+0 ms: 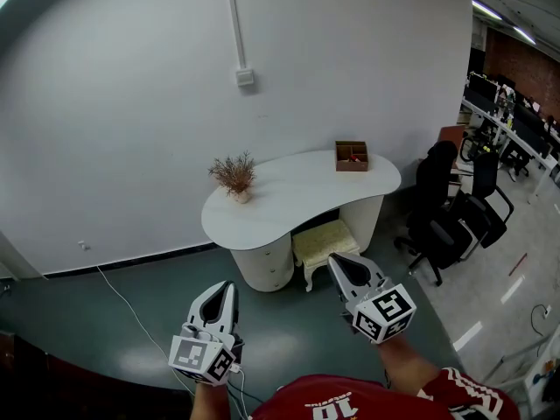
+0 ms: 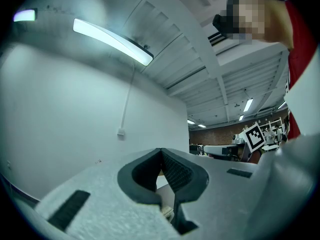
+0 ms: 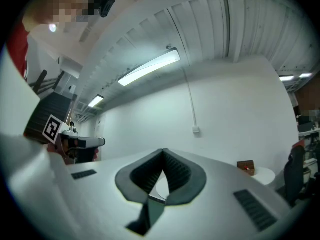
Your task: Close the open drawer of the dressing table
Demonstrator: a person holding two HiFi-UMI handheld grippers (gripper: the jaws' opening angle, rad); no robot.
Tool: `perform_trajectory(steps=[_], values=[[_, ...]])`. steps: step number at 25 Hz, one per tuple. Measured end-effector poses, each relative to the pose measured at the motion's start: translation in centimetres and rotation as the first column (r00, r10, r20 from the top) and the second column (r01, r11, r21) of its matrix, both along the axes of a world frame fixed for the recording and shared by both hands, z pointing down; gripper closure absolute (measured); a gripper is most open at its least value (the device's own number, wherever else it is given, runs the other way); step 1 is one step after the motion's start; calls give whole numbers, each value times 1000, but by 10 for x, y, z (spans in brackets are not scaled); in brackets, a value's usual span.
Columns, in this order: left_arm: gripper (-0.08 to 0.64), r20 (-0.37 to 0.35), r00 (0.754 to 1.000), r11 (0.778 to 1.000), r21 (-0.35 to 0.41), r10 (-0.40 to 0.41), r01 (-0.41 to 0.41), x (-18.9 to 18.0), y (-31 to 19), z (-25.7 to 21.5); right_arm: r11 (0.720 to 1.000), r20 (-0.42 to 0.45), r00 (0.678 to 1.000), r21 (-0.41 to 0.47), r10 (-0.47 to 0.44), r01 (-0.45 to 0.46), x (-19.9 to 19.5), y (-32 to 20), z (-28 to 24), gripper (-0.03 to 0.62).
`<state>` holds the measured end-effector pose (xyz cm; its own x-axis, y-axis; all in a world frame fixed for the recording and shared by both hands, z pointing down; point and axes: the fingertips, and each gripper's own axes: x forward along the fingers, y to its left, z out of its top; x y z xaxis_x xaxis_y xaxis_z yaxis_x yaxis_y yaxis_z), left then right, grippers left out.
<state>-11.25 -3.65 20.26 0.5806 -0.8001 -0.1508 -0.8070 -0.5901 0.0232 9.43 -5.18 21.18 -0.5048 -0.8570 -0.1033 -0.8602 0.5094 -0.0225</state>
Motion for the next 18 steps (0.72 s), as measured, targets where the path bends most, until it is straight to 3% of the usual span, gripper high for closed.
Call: perform_trajectory(steps=[18], values=[[555, -14, 1000, 1000, -31, 1, -2, 20, 5, 16, 1000, -26, 999, -6, 23, -24, 18, 4, 5, 591]])
